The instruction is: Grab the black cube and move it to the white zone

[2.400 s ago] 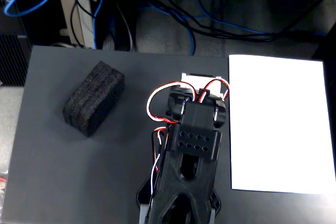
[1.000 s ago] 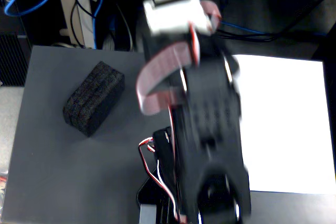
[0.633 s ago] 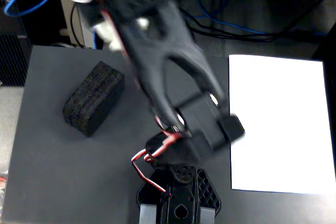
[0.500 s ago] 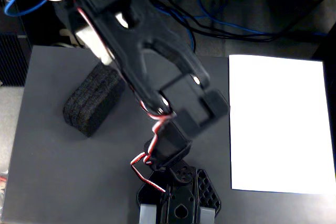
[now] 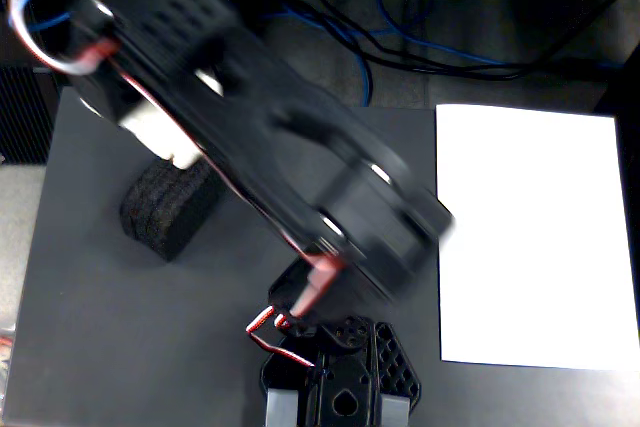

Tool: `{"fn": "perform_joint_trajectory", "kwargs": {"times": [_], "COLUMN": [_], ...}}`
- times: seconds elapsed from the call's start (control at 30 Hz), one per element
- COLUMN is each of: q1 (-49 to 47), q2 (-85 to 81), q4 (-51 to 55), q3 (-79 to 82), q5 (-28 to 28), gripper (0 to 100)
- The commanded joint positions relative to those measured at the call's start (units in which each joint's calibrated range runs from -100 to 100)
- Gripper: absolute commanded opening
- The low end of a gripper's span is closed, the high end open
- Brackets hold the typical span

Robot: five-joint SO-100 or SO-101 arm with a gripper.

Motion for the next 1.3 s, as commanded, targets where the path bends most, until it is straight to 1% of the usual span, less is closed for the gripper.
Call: {"fn": "perform_joint_trajectory", "kwargs": {"times": [0.0, 0.13, 0.2, 0.27, 0.3, 0.33, 0.43, 0.53, 0.6, 1.0, 1.1, 1.17, 1.2, 1.27], "q1": [-0.1, 0.0, 2.8, 10.0, 12.6, 13.6, 13.1, 4.2, 1.7, 2.1, 2.1, 2.1, 2.1, 2.2], "q2": [-19.7, -21.6, -21.6, -21.1, -19.6, -17.2, -8.9, -4.3, -3.9, -3.2, -3.8, -3.9, -3.9, -4.0], "q4": [1.2, 1.2, 1.2, 1.1, 1.1, 1.1, 1.0, 1.0, 1.0, 0.9, 0.9, 0.9, 0.9, 0.9], "q3": [6.7, 6.6, 5.4, 2.7, 2.4, 2.4, 2.3, 2.8, 2.3, 3.3, 8.2, 8.5, 8.4, 8.4], "q5": [-0.5, -0.2, 0.2, 3.2, 4.3, 4.5, 4.5, 4.0, 4.0, 4.1, 4.5, 4.5, 4.5, 4.3], "gripper": [2, 2, 4, 16, 22, 25, 31, 35, 35, 35, 35, 36, 40, 52]}}
